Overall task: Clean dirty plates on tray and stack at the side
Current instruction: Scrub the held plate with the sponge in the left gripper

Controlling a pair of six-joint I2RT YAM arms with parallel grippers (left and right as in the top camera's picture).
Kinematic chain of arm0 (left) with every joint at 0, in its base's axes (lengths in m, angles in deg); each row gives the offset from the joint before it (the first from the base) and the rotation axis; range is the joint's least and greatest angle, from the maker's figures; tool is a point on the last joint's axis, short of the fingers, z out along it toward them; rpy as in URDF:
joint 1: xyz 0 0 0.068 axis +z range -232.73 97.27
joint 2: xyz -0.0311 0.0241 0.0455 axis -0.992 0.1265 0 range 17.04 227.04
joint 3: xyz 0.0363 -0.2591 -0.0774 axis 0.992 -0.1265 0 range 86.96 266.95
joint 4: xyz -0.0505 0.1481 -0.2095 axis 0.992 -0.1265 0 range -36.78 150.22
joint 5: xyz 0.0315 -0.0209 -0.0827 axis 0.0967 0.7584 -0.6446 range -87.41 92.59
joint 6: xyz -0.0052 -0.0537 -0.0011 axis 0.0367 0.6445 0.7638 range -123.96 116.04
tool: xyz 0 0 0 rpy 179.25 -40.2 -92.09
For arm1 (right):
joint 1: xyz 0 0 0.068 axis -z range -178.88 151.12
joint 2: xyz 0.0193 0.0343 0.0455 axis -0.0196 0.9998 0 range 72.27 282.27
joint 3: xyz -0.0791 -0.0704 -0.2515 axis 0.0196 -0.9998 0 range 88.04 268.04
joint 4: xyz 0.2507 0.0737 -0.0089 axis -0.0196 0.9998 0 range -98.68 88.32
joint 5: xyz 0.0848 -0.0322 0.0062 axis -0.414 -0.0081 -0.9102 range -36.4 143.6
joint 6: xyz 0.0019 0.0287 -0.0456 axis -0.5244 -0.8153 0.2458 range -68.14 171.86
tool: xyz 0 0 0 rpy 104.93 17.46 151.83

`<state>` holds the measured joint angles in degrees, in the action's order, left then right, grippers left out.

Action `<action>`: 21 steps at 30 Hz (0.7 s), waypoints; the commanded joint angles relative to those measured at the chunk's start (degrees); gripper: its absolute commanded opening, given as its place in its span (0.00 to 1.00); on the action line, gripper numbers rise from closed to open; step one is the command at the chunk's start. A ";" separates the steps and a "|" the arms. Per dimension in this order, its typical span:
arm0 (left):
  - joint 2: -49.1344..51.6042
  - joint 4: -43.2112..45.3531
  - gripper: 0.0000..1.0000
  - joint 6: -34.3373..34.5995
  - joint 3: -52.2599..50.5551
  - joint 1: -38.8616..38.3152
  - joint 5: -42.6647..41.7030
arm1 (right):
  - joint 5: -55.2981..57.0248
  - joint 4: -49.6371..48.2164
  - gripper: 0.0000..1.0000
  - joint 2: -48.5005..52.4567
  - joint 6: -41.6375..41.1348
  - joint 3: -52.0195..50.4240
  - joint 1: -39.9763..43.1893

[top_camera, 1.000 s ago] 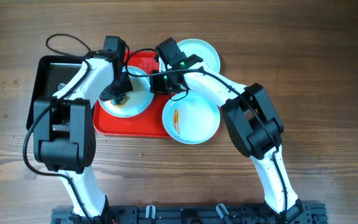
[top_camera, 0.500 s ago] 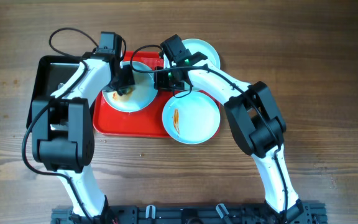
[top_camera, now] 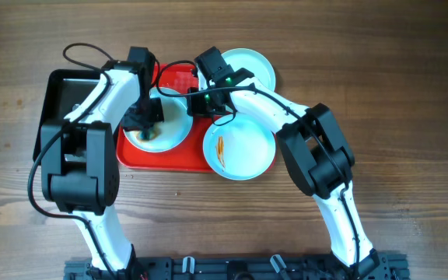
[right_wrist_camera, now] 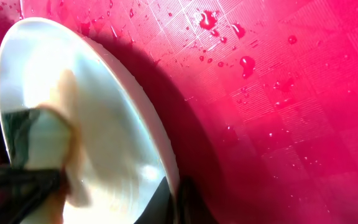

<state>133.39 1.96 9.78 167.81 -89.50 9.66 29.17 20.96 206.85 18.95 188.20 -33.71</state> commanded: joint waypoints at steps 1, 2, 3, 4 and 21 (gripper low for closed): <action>0.61 -1.97 0.04 -1.81 0.26 -0.04 11.96 | -0.13 -0.09 0.05 1.73 -0.48 -0.13 0.42; 0.63 -1.14 0.04 -1.81 0.26 -0.04 16.92 | -0.13 -0.02 0.05 1.73 -0.48 -0.13 0.42; 0.66 2.03 0.04 -2.01 0.26 -0.04 20.33 | -0.11 -0.07 0.05 1.73 -0.48 -0.13 0.44; 0.66 6.23 0.04 -4.15 0.15 -0.04 18.43 | -0.11 -0.07 0.05 1.73 -0.48 -0.13 0.44; 0.66 9.27 0.04 -10.43 -3.45 3.17 -7.69 | -0.26 -1.29 0.07 1.88 -0.13 -0.15 -0.63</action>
<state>132.96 6.66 -0.51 165.98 -87.49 5.62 27.95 20.13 207.00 20.02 188.16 -33.38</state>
